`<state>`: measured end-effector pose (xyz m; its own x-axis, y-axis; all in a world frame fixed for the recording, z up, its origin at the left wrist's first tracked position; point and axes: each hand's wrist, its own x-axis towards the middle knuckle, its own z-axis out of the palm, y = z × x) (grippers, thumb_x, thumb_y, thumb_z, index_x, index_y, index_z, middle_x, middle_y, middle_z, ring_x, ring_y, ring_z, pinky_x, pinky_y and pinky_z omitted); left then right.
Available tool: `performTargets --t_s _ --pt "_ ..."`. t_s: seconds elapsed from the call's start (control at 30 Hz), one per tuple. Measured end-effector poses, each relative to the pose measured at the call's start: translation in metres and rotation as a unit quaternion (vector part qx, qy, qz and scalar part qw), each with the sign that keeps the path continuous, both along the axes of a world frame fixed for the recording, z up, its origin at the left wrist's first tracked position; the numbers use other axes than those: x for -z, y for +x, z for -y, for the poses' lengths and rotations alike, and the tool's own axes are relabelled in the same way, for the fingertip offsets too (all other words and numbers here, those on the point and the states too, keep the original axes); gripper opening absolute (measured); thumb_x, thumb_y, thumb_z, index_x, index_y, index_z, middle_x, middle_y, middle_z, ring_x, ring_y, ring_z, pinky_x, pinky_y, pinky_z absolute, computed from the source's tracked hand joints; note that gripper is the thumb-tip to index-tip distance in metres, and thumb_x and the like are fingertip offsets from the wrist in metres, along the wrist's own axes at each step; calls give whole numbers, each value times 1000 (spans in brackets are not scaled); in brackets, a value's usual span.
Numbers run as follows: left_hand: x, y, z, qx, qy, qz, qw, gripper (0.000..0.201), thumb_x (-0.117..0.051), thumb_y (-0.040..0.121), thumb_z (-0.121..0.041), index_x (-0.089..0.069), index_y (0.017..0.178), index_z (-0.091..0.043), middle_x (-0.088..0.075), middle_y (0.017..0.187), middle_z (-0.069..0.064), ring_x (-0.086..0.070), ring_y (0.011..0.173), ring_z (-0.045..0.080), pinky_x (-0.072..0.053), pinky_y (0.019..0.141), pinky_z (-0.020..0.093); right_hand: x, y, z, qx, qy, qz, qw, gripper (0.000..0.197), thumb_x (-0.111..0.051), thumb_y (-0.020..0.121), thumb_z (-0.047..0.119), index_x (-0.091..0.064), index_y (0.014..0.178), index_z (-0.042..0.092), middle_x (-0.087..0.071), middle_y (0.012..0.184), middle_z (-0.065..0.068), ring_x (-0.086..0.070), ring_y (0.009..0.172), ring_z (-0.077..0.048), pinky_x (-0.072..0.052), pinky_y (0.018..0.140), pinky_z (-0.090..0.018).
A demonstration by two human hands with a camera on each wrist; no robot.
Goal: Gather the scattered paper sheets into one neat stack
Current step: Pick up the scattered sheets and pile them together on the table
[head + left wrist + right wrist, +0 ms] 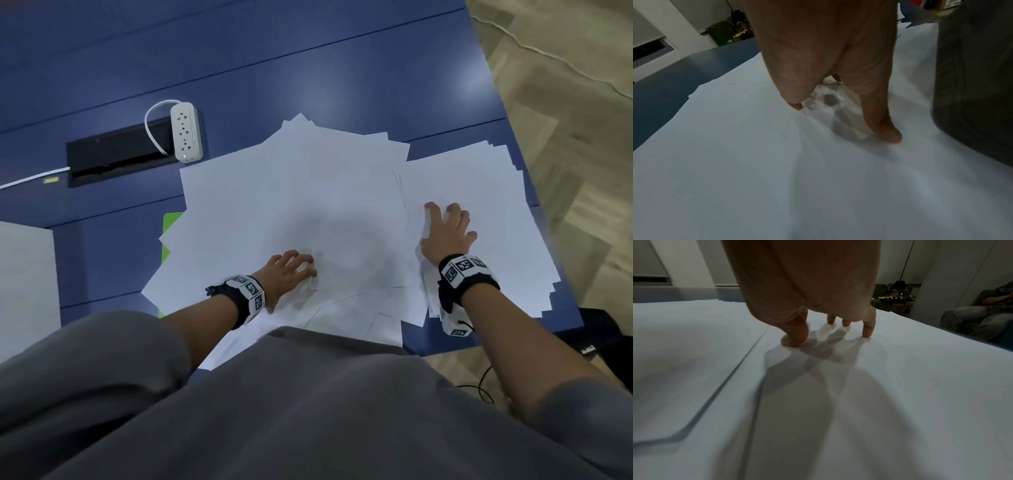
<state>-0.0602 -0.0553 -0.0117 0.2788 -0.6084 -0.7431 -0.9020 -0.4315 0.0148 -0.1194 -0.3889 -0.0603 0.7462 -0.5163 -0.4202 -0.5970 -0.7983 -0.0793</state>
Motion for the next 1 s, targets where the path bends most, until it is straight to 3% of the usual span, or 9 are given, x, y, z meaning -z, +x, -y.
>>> performTargets --t_s 0.23,0.3,0.4,0.57,0.67,0.77,0.83,0.93,1.0 --pt "12 2 -13 6 -6 -8 1000 126 -91 43 -44 -6 132 -18 -22 148 9 -30 129 37 -41 100 42 -11 -4 -16 -4 17 -47 999 74 -50 91 17 -7 151 26 3 157 -16 5 146 -34 -15 113 -57" --pt "14 -1 -12 -35 -34 -12 999 117 -90 47 -42 -17 133 -16 -24 145 8 -32 125 35 -43 97 41 -18 -3 -25 4 21 -42 999 70 -50 90 15 -13 149 21 2 158 -17 6 146 -34 -10 113 -57" --pt "9 -6 2 -109 -117 1 987 84 -81 68 -41 -36 134 -14 -31 142 6 -34 122 30 -43 97 39 -26 -7 -45 -27 27 35 999 62 -51 87 11 -27 143 17 -10 155 -16 -2 146 -32 -12 112 -55" --pt "11 -14 23 -105 -149 25 983 73 -75 77 -27 -36 139 -23 -31 139 11 -35 122 31 -44 92 42 -27 -27 -83 -150 157 103 971 51 -59 83 13 -49 132 19 -30 147 -9 -23 141 -22 -16 111 -45" --pt "11 -15 26 -90 -191 37 977 48 -72 78 -14 -53 122 -18 -44 129 13 -43 111 33 -47 76 41 -22 -42 -95 -167 178 80 966 49 -59 82 14 -51 130 20 -31 147 -8 -22 141 -20 -17 110 -44" --pt "23 -15 20 -51 -232 47 970 34 -79 61 -7 -62 88 -18 -58 105 9 -55 88 29 -46 56 35 -22 -54 -100 -121 202 83 968 44 -57 84 12 -53 128 20 -31 146 -8 -26 138 -21 -17 111 -42" --pt "27 -16 19 -57 -253 42 965 31 -77 60 -4 -60 82 -18 -59 102 5 -55 87 27 -44 59 34 -23 -59 -99 -93 209 102 968 41 -57 85 12 -55 125 21 -33 144 -6 -28 137 -20 -18 110 -42" --pt "16 -12 25 -187 -310 -34 931 18 -52 84 -1 -55 96 -13 -57 106 4 -51 100 24 -36 84 39 -30 -62 -91 -46 212 145 965 42 -53 85 7 -55 124 21 -38 140 -4 -33 133 -19 -22 107 -43" --pt "2 -7 28 -324 -358 -106 869 14 -41 92 -3 -50 96 -13 -57 85 7 -52 80 26 -38 77 35 -36 -60 -81 23 236 186 954 49 -47 81 -5 -55 123 18 -45 135 -4 -39 129 -19 -27 103 -40"
